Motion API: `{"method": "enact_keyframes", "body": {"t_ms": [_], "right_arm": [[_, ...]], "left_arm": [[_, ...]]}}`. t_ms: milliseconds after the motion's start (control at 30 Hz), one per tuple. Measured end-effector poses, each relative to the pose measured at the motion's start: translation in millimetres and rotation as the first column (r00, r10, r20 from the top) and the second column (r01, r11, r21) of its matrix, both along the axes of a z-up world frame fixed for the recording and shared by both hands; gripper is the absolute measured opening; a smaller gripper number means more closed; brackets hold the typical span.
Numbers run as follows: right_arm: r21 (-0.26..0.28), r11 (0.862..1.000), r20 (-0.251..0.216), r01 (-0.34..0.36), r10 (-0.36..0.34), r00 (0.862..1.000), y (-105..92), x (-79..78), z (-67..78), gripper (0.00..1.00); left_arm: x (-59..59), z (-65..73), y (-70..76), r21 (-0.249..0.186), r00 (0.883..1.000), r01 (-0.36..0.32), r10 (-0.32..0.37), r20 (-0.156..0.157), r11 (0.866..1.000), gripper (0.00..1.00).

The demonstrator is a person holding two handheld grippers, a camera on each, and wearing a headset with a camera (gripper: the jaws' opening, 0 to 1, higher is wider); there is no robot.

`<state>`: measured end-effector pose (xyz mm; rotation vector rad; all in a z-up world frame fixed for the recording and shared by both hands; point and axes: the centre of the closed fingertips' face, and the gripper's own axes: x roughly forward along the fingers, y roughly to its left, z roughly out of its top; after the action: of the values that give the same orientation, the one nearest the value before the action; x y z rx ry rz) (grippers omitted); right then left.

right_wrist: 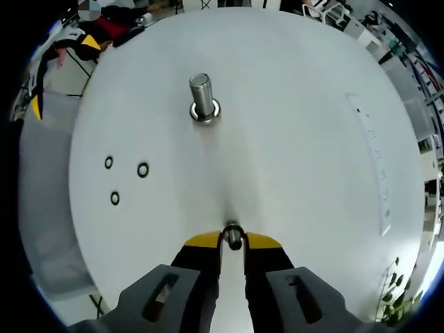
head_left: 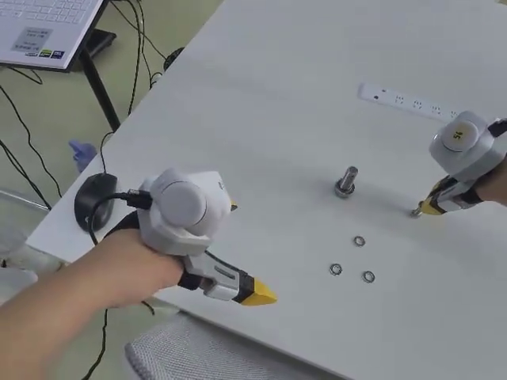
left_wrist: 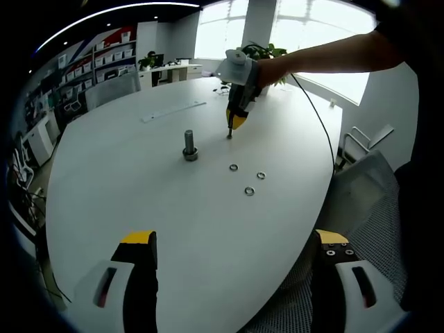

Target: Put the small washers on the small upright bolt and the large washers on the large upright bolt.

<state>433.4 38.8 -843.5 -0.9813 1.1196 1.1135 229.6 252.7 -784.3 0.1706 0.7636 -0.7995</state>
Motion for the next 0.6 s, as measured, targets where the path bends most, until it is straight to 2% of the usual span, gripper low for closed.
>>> {"method": "enact_keyframes", "body": {"t_ms": [400,600], "right_arm": [[-0.012,1.000,-0.026,0.005,-0.005,1.000,-2.5,-2.9,-17.3,0.13],[-0.014,1.000,-0.024,-0.009,0.009,1.000,-3.7,-2.9,-23.9,0.13]], "left_arm": [[-0.1,-3.6,1.1,0.000,1.000,-0.005,0.005,-0.009,1.000,0.92],[-1.2,-5.6,1.1,0.000,1.000,-0.004,0.004,-0.015,1.000,0.91]]}}
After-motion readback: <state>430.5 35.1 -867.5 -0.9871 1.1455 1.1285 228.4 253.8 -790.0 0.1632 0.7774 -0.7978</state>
